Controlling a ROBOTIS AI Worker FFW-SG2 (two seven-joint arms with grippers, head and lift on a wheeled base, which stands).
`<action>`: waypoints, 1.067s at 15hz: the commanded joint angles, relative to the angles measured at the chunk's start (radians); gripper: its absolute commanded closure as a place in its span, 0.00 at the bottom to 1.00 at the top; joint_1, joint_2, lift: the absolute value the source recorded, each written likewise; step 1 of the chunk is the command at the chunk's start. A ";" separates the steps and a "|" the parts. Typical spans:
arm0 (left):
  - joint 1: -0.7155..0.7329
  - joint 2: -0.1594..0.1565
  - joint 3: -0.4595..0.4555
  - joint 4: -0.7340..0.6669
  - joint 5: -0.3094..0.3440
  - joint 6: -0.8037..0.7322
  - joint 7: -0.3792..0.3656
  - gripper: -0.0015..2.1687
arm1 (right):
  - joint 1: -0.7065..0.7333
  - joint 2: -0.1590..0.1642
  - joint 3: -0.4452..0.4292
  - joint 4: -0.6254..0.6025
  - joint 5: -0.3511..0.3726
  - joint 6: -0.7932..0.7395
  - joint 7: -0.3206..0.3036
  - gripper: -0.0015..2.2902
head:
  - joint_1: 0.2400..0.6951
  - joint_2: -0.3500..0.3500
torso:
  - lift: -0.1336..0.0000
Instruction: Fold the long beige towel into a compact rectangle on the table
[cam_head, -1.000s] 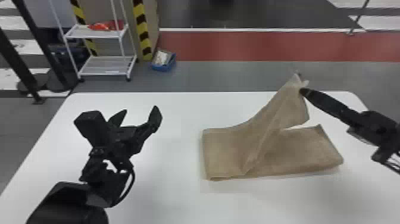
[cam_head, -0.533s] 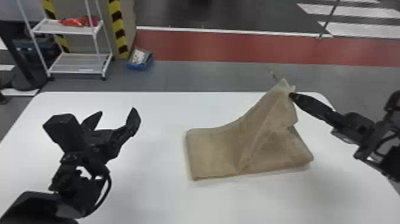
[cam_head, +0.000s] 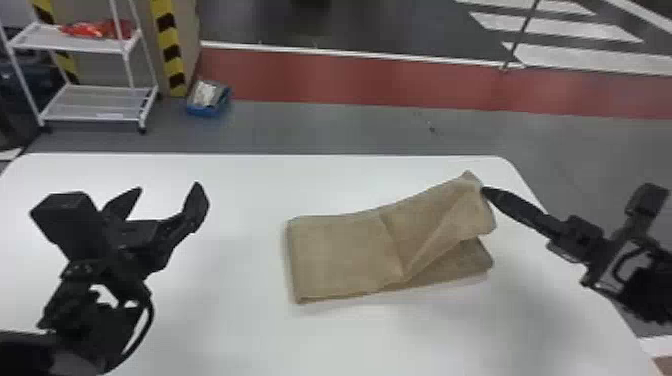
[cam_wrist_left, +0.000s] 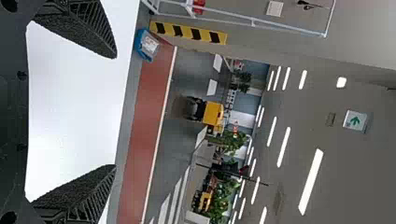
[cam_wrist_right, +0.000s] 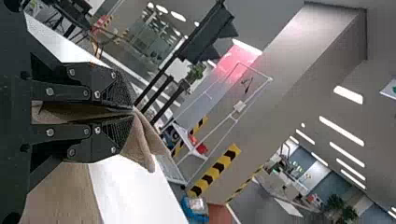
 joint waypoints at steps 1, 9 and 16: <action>0.001 0.003 0.000 0.001 -0.001 0.000 -0.001 0.02 | -0.055 -0.002 0.016 0.079 0.121 -0.025 0.006 0.44 | 1.00 0.25 | 0.07; -0.002 -0.001 -0.013 0.006 -0.012 0.003 0.001 0.02 | -0.085 -0.004 0.000 0.151 0.329 -0.093 -0.004 0.43 | 1.00 0.19 | 0.07; 0.032 0.009 -0.026 -0.035 -0.012 0.013 -0.004 0.02 | -0.035 0.053 -0.064 0.070 0.374 -0.160 -0.039 0.02 | 1.00 0.16 | 0.07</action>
